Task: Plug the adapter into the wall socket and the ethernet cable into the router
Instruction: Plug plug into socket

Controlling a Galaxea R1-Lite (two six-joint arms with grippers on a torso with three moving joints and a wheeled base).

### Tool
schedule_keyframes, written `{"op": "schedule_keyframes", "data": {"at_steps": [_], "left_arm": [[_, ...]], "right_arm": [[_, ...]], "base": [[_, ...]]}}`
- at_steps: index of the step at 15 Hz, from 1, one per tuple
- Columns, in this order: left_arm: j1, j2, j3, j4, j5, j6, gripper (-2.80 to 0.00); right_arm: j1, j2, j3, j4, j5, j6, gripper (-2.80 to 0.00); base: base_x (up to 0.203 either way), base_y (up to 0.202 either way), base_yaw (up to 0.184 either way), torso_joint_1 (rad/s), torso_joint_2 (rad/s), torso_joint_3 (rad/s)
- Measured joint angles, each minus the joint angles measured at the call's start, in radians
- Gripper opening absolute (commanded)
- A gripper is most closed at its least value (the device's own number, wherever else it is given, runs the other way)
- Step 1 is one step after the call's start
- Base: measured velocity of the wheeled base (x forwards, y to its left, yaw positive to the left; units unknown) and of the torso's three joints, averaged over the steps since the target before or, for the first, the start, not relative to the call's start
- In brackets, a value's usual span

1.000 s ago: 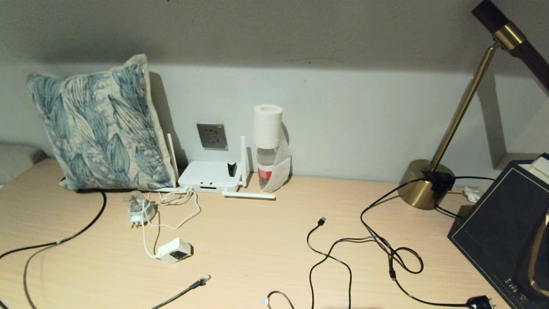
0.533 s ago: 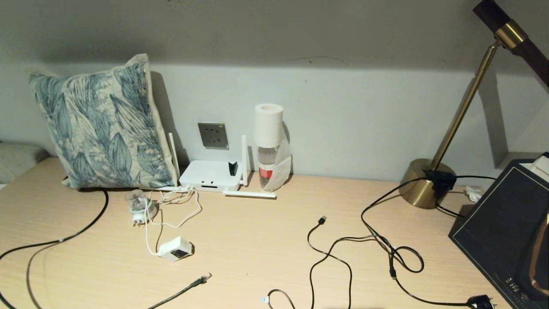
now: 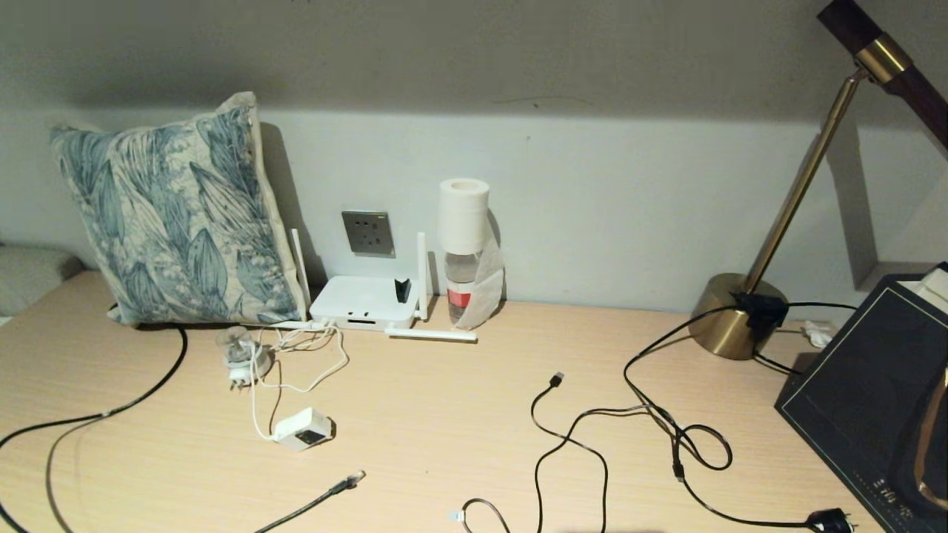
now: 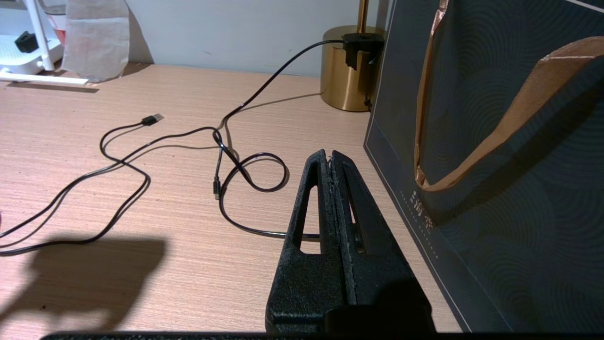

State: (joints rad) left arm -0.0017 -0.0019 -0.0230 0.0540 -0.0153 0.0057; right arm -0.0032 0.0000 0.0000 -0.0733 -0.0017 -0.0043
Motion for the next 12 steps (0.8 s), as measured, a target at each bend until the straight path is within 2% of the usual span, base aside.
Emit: {"op": "schedule_keyframes", "data": {"at_steps": [12], "left_arm": [[0.000, 0.000, 0.002, -0.008, 0.020, -0.036, -2.80]], "right_arm": [[0.000, 0.000, 0.000, 0.000, 0.000, 0.000, -2.80]], "base": [[0.000, 0.000, 0.000, 0.000, 0.00, 0.000]]}}
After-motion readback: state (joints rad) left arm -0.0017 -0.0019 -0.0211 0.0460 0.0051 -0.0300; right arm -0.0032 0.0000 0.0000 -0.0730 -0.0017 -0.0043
